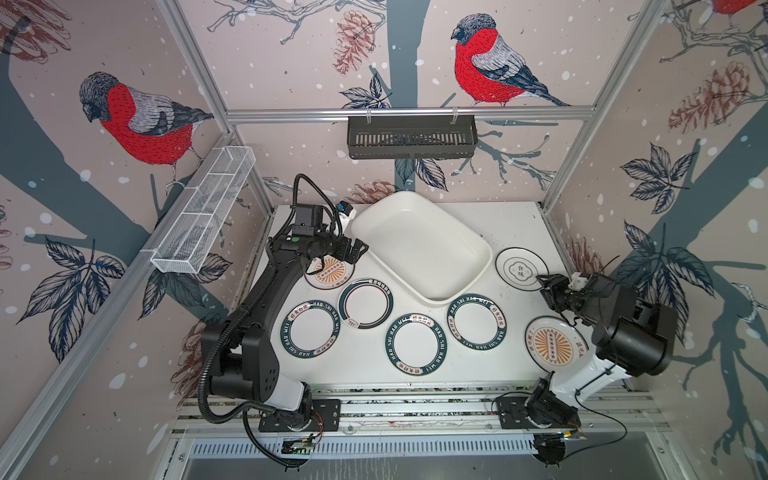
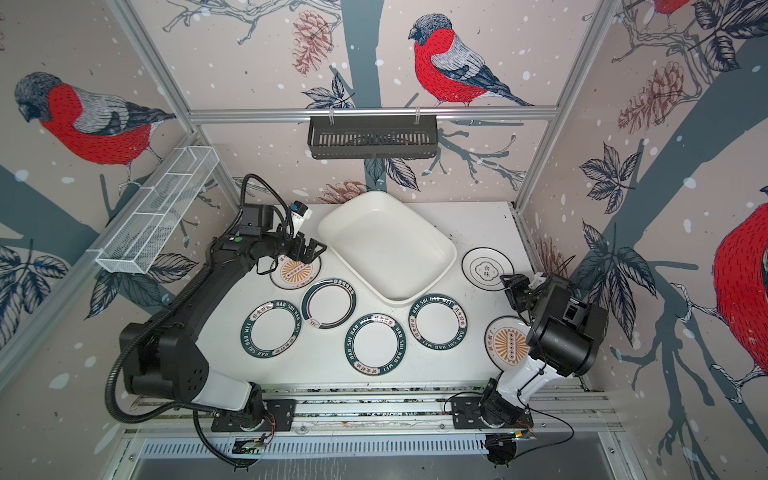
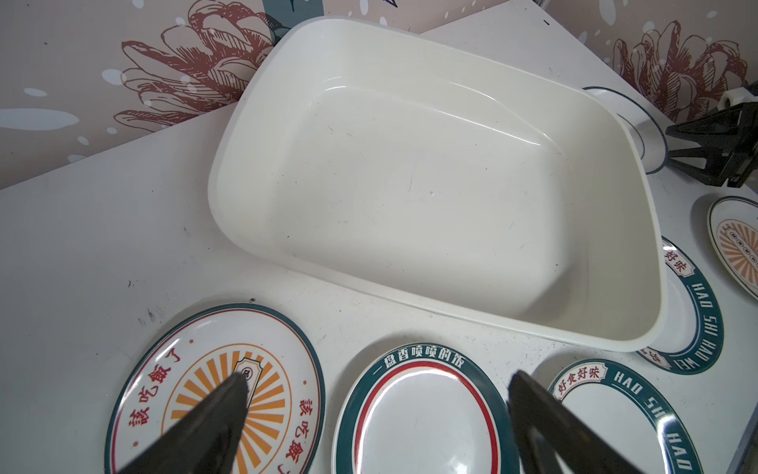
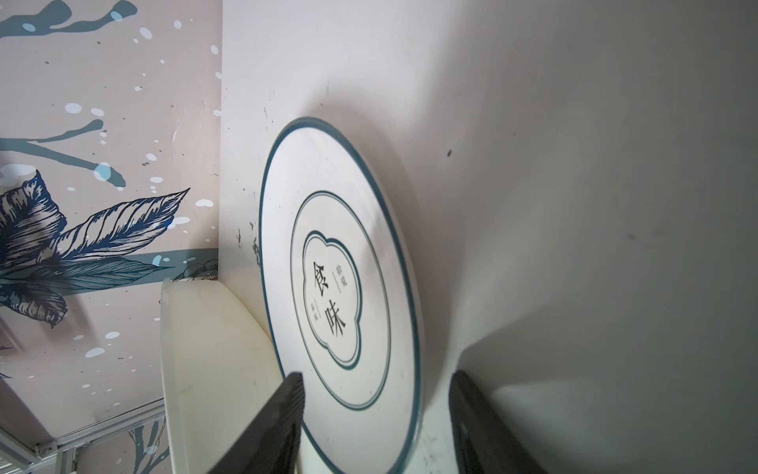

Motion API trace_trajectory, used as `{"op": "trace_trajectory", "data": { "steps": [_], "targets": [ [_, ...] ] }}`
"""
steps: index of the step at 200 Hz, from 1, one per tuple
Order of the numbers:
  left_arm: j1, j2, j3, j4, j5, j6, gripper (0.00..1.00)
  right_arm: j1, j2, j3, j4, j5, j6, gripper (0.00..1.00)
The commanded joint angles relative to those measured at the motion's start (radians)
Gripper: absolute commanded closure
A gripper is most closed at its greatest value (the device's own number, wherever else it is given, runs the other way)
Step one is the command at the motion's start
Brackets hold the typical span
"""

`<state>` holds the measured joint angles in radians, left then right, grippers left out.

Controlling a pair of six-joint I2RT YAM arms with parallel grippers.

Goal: Place the plates into the plastic bin on the countertop

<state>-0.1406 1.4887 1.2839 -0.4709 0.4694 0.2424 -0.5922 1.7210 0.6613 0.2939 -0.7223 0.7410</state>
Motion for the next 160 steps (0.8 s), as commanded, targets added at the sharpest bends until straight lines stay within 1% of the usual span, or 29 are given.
{"op": "trace_trajectory", "data": {
  "steps": [1,37,70,85,93,119,151,160],
  "targets": [
    [-0.002,-0.002,0.000,0.014,0.014,0.008,0.02,0.002,0.025,-0.001,-0.012,0.034,0.029,0.48],
    [-0.002,-0.005,-0.008,0.019,0.016,0.005,0.02,0.013,0.059,0.006,0.014,0.032,0.040,0.56],
    [-0.002,-0.006,-0.013,0.021,0.016,0.002,0.02,0.013,0.088,0.015,0.032,0.042,0.051,0.57],
    [-0.002,-0.007,-0.015,0.023,0.020,0.001,0.02,0.014,0.103,0.023,0.032,0.044,0.048,0.63],
    [-0.002,-0.007,-0.017,0.023,0.020,0.000,0.02,0.014,0.110,0.029,0.032,0.043,0.049,0.64],
    [-0.001,-0.007,-0.014,0.025,0.020,-0.003,0.02,0.016,0.123,0.029,0.045,0.038,0.054,0.72],
    [-0.002,-0.005,-0.015,0.026,0.022,-0.005,0.02,0.016,0.121,0.023,0.055,0.039,0.055,0.75],
    [-0.002,-0.005,-0.014,0.026,0.022,-0.006,0.02,0.016,0.118,0.021,0.059,0.038,0.057,0.79]
  ]
}}
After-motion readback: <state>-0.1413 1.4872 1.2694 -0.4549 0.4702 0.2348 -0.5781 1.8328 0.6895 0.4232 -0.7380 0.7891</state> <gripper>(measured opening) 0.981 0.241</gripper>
